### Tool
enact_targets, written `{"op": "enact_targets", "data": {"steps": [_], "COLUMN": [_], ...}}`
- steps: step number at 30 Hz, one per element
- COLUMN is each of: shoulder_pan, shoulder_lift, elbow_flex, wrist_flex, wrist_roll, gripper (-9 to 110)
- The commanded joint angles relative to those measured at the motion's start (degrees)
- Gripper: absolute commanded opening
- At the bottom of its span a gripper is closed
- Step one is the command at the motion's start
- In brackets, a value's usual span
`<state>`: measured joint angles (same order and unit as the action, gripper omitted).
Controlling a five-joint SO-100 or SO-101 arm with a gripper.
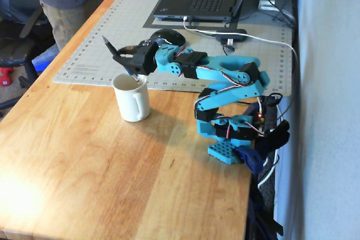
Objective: Grasp a pen and put it in a mug.
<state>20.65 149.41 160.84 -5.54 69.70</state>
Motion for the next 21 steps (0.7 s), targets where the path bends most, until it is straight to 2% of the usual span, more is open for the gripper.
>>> {"op": "enact_targets", "data": {"steps": [1, 7, 13, 17, 21], "shoulder_pan": [-0.09, -0.26, -6.15, -7.21, -9.14], "shoulder_lift": [0.44, 0.44, 0.44, 0.35, 0.44], "elbow_flex": [-0.53, -1.93, -9.67, -11.78, -10.90], "wrist_flex": [-1.85, -1.85, -1.76, -1.05, -0.88], "wrist_roll": [-0.53, -0.70, -3.34, -12.04, -26.02], "gripper": [4, 16, 11, 6, 4]}}
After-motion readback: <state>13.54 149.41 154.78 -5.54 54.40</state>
